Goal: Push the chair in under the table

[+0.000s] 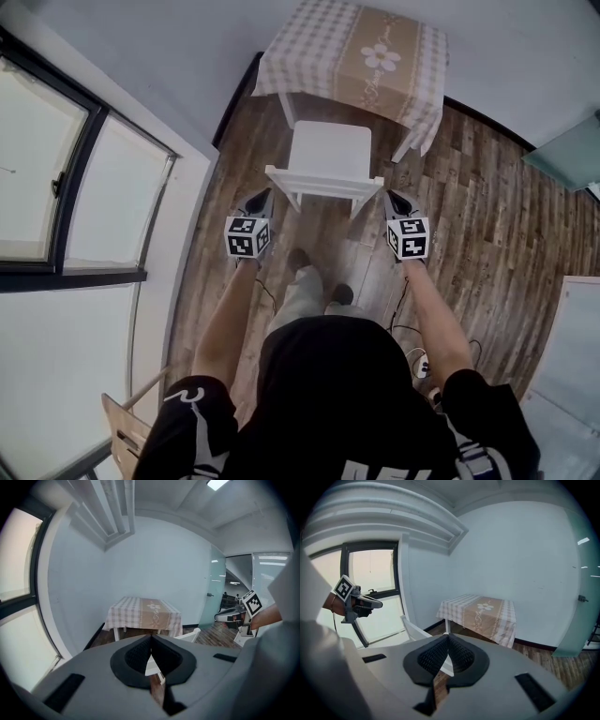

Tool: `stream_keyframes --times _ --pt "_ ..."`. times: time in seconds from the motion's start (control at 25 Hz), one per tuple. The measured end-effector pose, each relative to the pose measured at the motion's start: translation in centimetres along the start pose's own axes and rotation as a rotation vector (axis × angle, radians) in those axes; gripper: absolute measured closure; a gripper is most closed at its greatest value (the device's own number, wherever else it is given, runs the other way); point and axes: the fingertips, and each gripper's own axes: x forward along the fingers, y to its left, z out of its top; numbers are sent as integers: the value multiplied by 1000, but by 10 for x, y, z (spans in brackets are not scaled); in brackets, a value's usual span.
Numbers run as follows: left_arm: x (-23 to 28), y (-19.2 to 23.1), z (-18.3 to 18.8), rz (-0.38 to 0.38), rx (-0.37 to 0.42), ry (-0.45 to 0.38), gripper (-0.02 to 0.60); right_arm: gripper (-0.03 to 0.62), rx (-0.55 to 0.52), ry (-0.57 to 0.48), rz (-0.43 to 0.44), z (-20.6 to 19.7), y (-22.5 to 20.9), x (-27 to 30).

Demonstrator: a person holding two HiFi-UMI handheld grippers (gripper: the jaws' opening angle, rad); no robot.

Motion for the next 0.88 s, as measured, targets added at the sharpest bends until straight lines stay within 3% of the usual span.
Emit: stream_keyframes --times 0.44,0.56,0.76,0.88 --pt "53 43 -16 -32 -36 90 555 580 14 85 -50 -13 -18 50" --pt "67 54 -18 -30 -35 108 548 496 29 123 -45 -23 -16 65" --pt "88 68 -27 -32 -53 161 430 342 60 196 -72 -42 -17 90" --pt "99 71 -36 -34 -51 195 375 309 75 243 -79 -57 -20 101"
